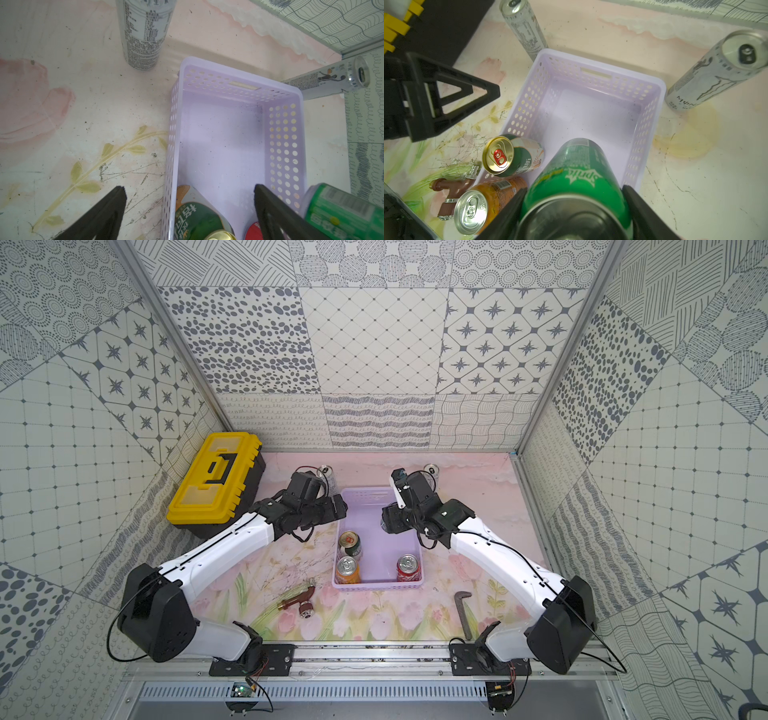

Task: Take out the drinks from the basket
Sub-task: Pick up the drink from the basket, then place the drink at the center of the board.

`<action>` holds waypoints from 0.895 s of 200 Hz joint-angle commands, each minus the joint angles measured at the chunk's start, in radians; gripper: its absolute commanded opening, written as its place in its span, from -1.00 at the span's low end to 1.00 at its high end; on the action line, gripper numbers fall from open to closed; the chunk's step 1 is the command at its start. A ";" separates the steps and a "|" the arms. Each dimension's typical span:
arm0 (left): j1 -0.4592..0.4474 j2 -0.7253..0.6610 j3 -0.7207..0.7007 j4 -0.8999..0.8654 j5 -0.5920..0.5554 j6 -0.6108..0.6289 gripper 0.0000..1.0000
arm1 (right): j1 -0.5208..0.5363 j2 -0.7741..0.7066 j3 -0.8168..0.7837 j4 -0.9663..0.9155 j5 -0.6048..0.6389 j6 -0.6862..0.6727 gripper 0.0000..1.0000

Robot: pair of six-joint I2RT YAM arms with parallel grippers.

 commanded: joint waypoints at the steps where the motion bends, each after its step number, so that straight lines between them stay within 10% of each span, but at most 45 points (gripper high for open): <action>1: 0.000 -0.002 0.001 0.040 0.019 -0.004 1.00 | -0.080 -0.049 0.044 0.051 0.058 0.024 0.06; 81: 0.000 -0.004 -0.013 0.054 0.015 0.004 1.00 | -0.358 0.110 0.048 0.100 0.048 0.063 0.01; 179: 0.000 -0.001 -0.006 0.045 0.019 0.010 1.00 | -0.366 0.323 0.088 0.106 0.008 0.045 0.00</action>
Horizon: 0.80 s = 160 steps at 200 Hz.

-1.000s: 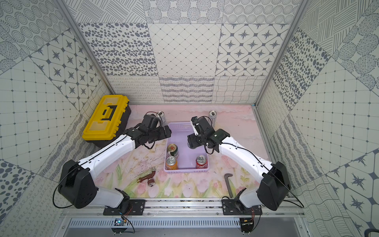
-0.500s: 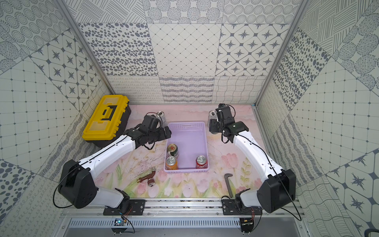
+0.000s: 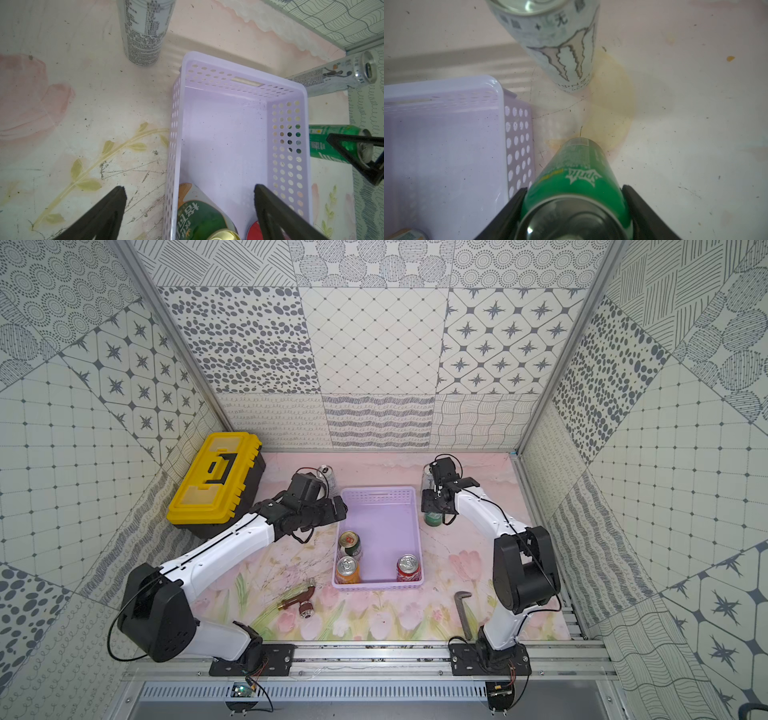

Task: Take out the drinks from the basket
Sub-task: Place the drink at the center of the board.

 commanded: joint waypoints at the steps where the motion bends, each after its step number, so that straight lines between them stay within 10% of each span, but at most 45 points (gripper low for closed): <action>1: 0.000 -0.001 0.006 0.044 0.016 0.009 1.00 | 0.005 -0.022 0.043 0.086 0.004 0.000 0.00; 160: -0.003 0.006 0.007 0.049 0.027 0.012 1.00 | 0.029 0.005 -0.035 0.087 0.043 0.028 0.45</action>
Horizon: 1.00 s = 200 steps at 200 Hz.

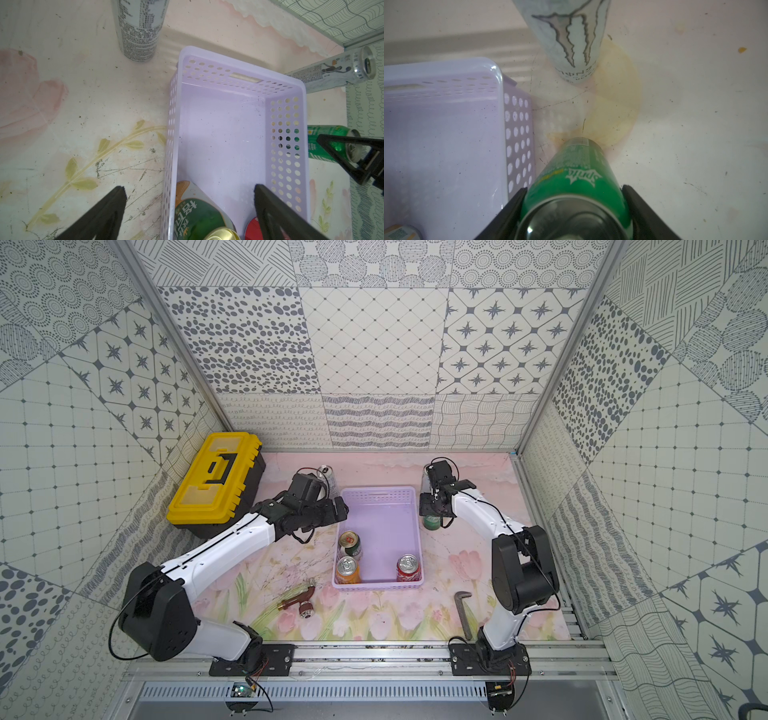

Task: Take out the drinks from the basket
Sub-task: Place the drink at the center of the board, then pick up the drink from the basket.

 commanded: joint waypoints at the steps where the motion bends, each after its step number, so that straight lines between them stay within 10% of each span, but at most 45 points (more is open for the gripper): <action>1: -0.003 -0.001 0.006 0.049 0.005 0.012 1.00 | 0.001 0.004 -0.008 0.085 0.022 0.020 0.46; 200: -0.135 0.018 0.125 -0.138 -0.002 0.155 0.90 | 0.078 -0.276 -0.093 0.149 0.057 0.024 0.94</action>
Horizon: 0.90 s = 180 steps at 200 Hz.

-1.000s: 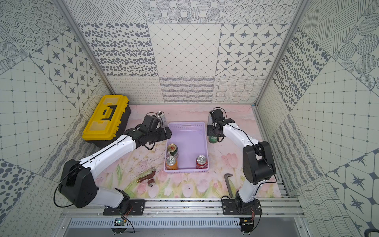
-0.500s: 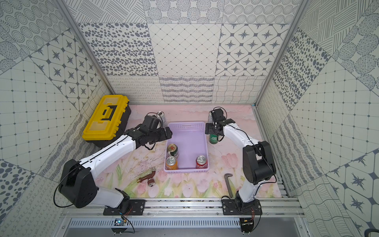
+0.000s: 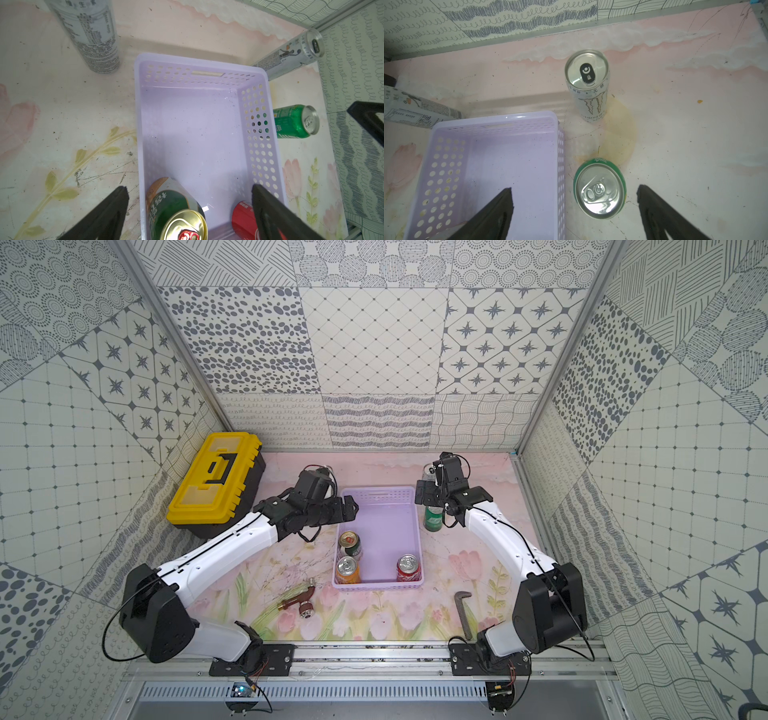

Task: Take out the drinks from the basket
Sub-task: Pick up the drink from the basket.

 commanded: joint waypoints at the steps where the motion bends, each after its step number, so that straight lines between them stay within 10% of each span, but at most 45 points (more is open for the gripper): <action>1: -0.038 0.020 0.037 -0.103 0.000 0.088 0.90 | 0.027 -0.029 -0.023 0.029 0.031 -0.012 0.94; 180: -0.140 0.118 -0.001 -0.283 -0.079 0.073 0.78 | 0.029 -0.052 -0.026 0.035 0.036 -0.013 0.94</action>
